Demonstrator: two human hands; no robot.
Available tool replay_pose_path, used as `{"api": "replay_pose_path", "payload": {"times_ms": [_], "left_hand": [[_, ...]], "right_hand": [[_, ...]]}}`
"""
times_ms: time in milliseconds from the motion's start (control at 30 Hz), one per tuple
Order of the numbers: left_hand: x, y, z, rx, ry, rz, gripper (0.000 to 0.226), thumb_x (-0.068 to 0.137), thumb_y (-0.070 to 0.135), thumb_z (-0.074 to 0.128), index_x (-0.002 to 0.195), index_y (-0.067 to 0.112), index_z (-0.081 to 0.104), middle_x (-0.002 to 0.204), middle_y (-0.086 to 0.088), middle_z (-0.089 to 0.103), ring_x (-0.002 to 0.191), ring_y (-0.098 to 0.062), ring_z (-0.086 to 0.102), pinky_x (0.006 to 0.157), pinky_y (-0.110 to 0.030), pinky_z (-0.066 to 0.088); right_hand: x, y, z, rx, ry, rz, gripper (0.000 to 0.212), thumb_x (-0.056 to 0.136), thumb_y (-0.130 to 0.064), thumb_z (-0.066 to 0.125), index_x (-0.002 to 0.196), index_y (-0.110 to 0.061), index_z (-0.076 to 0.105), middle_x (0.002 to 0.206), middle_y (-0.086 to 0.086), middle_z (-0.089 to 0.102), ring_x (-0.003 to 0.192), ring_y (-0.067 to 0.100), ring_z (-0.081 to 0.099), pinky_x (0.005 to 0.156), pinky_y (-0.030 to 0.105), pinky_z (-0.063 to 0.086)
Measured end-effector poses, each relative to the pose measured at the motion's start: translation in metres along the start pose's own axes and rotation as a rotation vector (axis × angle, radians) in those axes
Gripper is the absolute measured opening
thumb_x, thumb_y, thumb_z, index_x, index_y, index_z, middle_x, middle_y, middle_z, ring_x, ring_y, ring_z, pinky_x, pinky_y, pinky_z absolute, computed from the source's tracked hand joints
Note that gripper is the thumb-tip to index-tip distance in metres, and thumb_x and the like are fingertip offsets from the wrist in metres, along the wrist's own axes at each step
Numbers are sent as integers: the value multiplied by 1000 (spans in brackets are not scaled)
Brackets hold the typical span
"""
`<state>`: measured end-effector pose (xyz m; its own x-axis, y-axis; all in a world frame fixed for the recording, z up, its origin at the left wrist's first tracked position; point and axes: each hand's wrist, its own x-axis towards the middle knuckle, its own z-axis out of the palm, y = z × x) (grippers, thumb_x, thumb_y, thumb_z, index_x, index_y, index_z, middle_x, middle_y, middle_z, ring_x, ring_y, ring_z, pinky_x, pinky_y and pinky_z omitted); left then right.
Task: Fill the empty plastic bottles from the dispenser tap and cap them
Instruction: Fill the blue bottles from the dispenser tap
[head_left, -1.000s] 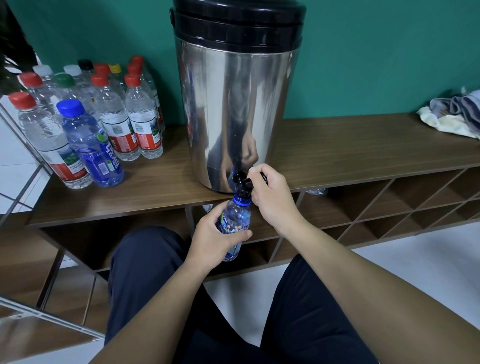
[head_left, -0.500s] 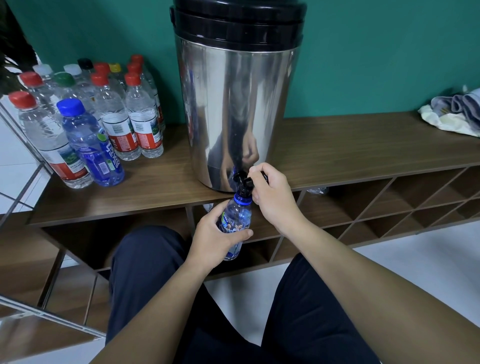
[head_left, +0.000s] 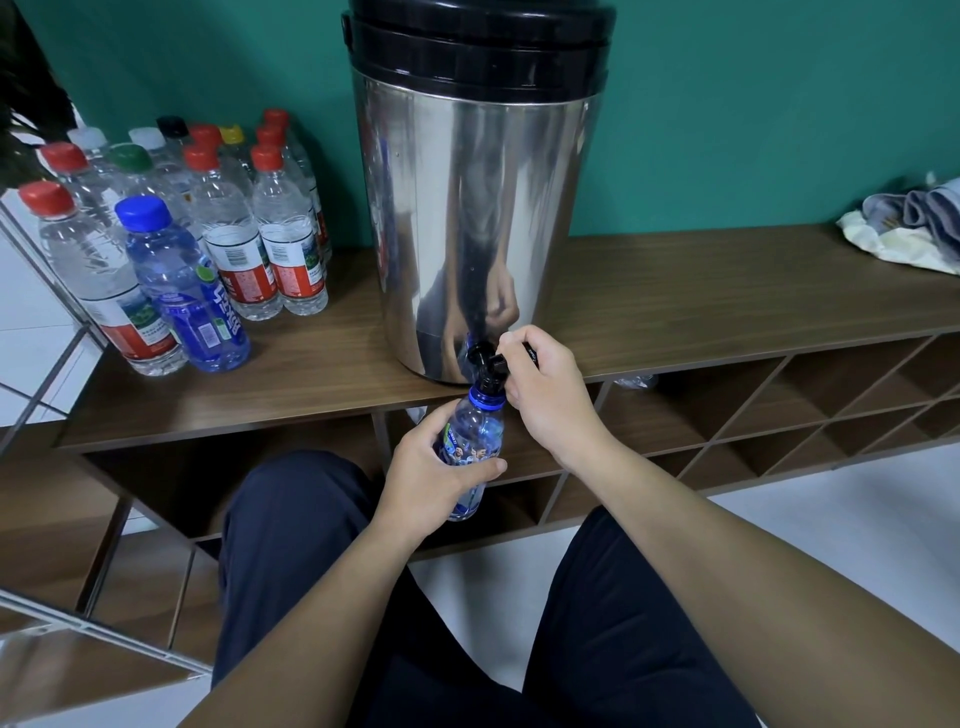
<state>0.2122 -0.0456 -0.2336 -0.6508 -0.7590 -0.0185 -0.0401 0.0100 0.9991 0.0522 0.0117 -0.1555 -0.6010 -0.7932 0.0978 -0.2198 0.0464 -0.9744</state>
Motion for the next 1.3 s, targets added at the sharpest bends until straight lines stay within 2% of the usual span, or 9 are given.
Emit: {"api": "replay_pose_path", "payload": {"times_ms": [267, 567, 900, 1300], "left_hand": [[-2, 4, 1, 6, 18, -2, 78, 77, 5, 101, 143, 30, 70, 122, 10, 82, 113, -13, 80, 105, -40, 63], [-3, 7, 1, 28, 19, -2, 76, 77, 5, 101, 141, 30, 69, 122, 12, 82, 112, -11, 79, 105, -38, 62], [-2, 5, 1, 46, 14, -2, 76, 77, 9, 102, 142, 32, 69, 123, 12, 81, 114, -12, 79, 108, -45, 62], [2, -2, 2, 13, 28, -6, 77, 75, 3, 102, 141, 29, 71, 121, 9, 81, 114, -17, 80, 111, -50, 61]], "right_hand": [[-1, -3, 1, 12, 9, 4, 29, 114, -30, 56, 99, -7, 63, 61, -8, 45, 61, 18, 40, 64, 39, 35], [-1, -3, 0, 14, -2, 1, 30, 115, -31, 55, 99, -8, 63, 62, -10, 47, 60, 15, 41, 62, 37, 36], [-1, -3, 1, -1, 6, -1, 30, 115, -31, 54, 100, -6, 63, 61, -11, 47, 60, 15, 42, 63, 37, 37], [-1, -1, 0, 15, -8, -5, 32, 115, -32, 55, 98, -6, 61, 60, -9, 43, 58, 15, 38, 62, 38, 34]]}}
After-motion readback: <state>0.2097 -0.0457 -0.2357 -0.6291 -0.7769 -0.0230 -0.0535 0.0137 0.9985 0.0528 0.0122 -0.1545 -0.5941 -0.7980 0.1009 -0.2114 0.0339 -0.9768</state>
